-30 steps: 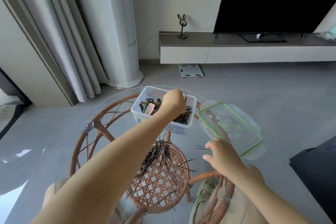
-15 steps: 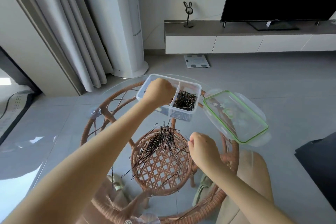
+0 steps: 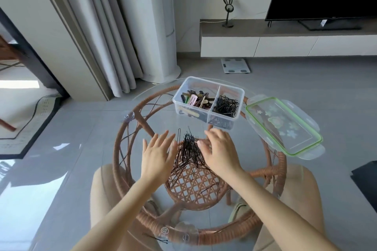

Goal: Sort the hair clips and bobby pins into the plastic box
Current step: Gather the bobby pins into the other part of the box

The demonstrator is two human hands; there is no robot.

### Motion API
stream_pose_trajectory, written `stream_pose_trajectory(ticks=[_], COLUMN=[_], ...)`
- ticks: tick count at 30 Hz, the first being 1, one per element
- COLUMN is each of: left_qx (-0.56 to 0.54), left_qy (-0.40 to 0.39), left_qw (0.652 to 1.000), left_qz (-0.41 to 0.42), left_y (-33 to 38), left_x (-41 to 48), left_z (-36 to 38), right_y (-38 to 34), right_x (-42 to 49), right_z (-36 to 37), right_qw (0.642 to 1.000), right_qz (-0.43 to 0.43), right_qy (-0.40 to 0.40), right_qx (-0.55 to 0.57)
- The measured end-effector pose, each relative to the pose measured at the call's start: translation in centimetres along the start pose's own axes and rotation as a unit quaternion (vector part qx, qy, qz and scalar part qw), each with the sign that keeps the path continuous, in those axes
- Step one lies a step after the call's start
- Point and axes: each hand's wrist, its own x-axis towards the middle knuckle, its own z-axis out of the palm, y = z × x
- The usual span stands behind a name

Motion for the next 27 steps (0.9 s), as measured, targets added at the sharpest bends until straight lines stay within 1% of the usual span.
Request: stream_pose_trajectory(ticks=[2,4,6,8,10,12,14,15,18,20,21,22,24,25,27], left_qx=[0.024,0.039,0.028,0.002,-0.024,-0.054,-0.091,-0.111,-0.174,-0.201,-0.215,-0.232,-0.277,-0.303,-0.347], left_qy=[0.047,0.065,0.064,0.055,0.051,0.039,0.02,0.011,-0.016,-0.035,-0.045,-0.053,-0.067,-0.069,-0.057], left_qw=[0.998,0.996,0.995,0.995,0.996,0.996,0.995,0.994,0.984,0.978,0.974,0.969,0.957,0.949,0.936], left_qz=[-0.024,-0.049,-0.071,-0.079,-0.073,-0.056,-0.024,-0.007,0.018,0.043,0.058,0.066,0.058,0.044,0.013], left_y=[0.0,0.0,0.0,0.2,0.6,1.3,2.0,2.4,3.3,3.4,3.4,3.3,3.1,3.0,2.7], left_x=[-1.3,-2.2,-2.4,-2.2,-1.5,-0.6,0.1,0.2,0.0,-0.5,-0.9,-1.1,-1.5,-1.6,-1.8], left_z=[0.2,0.4,0.9,1.3,1.5,1.4,1.4,1.4,1.1,1.0,1.0,0.8,0.3,0.1,-0.5], right_y=[0.4,0.1,-0.6,-1.2,-1.4,-1.3,-1.2,-0.9,0.9,2.2,2.7,2.9,2.7,2.4,1.4], right_x=[1.5,2.1,1.9,1.0,-0.3,-1.5,-2.5,-3.1,-5.1,-6.6,-7.4,-7.9,-8.7,-8.7,-8.3], right_z=[0.7,1.9,2.7,3.0,2.9,2.3,1.0,0.2,-2.2,-3.1,-3.4,-3.4,-2.7,-2.2,-1.1], right_qw=[0.999,0.996,0.993,0.989,0.982,0.975,0.97,0.968,0.964,0.965,0.966,0.968,0.975,0.98,0.981], right_qz=[-0.008,-0.022,-0.048,-0.092,-0.142,-0.168,-0.144,-0.119,-0.03,0.021,0.041,0.052,0.039,0.016,-0.007], right_qy=[-0.047,-0.083,-0.105,-0.118,-0.122,-0.13,-0.143,-0.135,-0.059,-0.02,-0.022,-0.042,-0.091,-0.098,-0.099], right_qx=[0.015,-0.001,-0.007,0.013,0.033,0.068,0.137,0.177,0.259,0.262,0.253,0.242,0.197,0.174,0.166])
